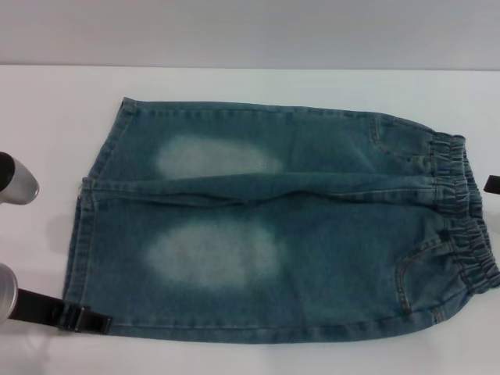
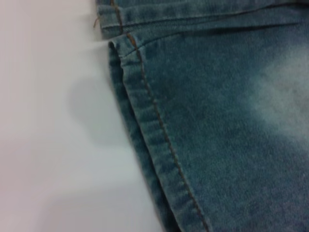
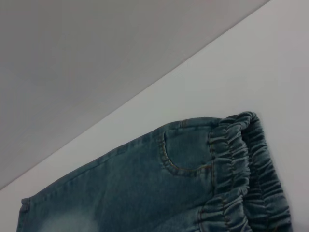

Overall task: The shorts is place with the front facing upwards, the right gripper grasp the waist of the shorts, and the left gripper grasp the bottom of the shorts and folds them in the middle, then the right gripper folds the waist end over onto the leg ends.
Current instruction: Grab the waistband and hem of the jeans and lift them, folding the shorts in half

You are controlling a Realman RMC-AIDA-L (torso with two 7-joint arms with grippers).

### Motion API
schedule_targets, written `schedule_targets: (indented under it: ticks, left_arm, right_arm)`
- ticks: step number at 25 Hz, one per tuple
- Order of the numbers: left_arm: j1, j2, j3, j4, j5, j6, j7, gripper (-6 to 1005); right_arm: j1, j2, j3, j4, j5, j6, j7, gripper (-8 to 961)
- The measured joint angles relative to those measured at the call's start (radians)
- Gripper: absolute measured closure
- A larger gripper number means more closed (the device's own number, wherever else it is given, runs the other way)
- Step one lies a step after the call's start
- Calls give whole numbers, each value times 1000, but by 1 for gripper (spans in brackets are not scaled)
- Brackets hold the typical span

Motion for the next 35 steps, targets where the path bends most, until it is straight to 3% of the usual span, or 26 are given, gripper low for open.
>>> schedule_targets:
  ticks: [12, 18, 21, 35]
  left_arm:
    - [-29, 0, 2, 26, 3, 16, -13, 153]
    - [-37, 1, 0, 23, 4, 10, -16, 361]
    - [-37, 1, 1, 14, 4, 8, -22, 565]
    - [-36, 1, 2, -6, 7, -4, -22, 904]
  right_arm:
    - [-1, -3, 2, 4, 3, 8, 0, 152]
    - [-2, -5, 9, 3, 4, 12, 0, 152]
    - [-4, -6, 11, 4, 5, 15, 0, 152]
    - [-16, 1, 26, 3, -23, 47, 15, 153]
